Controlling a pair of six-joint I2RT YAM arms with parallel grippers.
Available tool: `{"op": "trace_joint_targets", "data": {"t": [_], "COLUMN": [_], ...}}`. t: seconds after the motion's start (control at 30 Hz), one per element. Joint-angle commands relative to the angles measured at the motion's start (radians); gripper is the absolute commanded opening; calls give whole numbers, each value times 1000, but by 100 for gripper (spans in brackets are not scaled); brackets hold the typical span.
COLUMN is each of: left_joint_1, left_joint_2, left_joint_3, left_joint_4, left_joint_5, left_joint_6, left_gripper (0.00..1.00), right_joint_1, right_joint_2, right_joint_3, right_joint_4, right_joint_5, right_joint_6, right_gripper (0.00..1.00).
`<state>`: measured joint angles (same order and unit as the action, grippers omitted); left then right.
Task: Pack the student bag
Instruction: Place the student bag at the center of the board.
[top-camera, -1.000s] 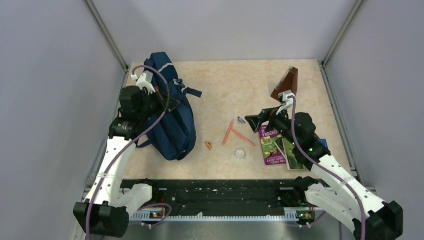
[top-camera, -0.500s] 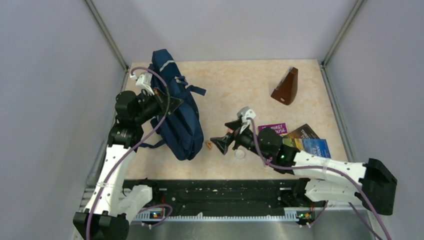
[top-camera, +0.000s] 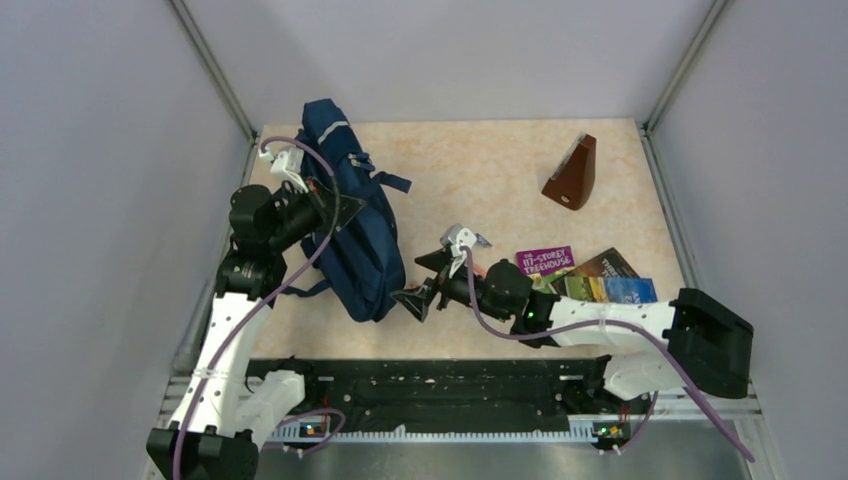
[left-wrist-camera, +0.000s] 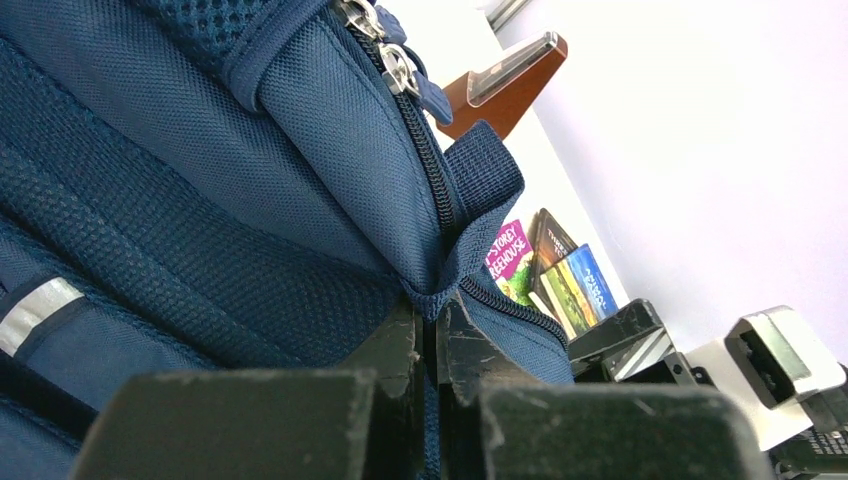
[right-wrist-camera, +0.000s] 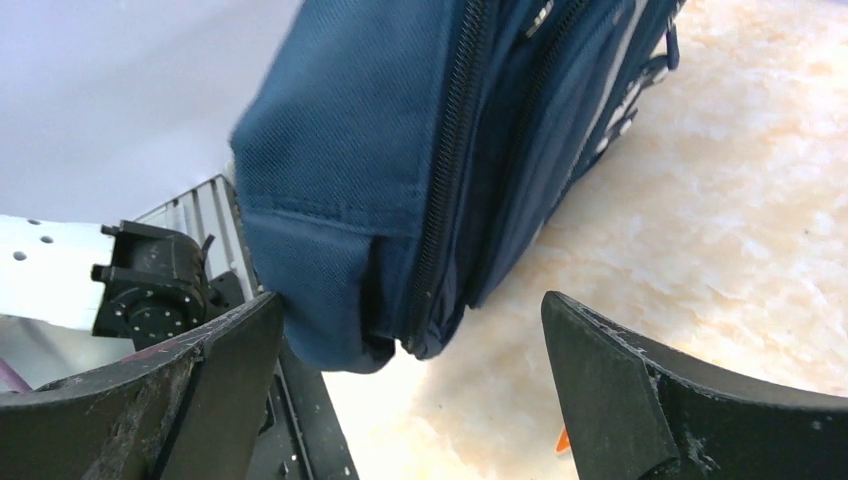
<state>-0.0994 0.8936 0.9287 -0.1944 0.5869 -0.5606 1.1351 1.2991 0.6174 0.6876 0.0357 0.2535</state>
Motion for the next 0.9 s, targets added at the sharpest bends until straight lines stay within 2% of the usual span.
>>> {"op": "trace_joint_targets", "data": {"t": [0.0,0.23,0.43,0.6,0.63,0.77,0.87], "left_joint_1": [1,1,1,1,1,1,1], "left_joint_2": [-63,-63,-60,-66,-68,-71,-70], "left_joint_3": [23,21,19,11,8,-2,-6], "left_joint_4": [247,253,258,282,291,334,365], "left_joint_5": [21,24,36,69,79,136,193], "left_joint_6": [42,39,35,28,26,13,7], "left_gripper": [0,0,0,0,0,0,0], "right_joint_1": [18,20,22,22,22,22,22], "right_joint_2": [5,84,117,119,121,113,81], "right_joint_3": [50,92,129,136,144,178,191], "right_joint_4": [109,115,142,168,161,103,49], "right_joint_5": [-6,46,-69,-39,-9,65,127], "right_joint_6": [-24,-22,-61,-67,-77,-152,-233], "right_gripper": [99,99,99,97,94,66,27]}}
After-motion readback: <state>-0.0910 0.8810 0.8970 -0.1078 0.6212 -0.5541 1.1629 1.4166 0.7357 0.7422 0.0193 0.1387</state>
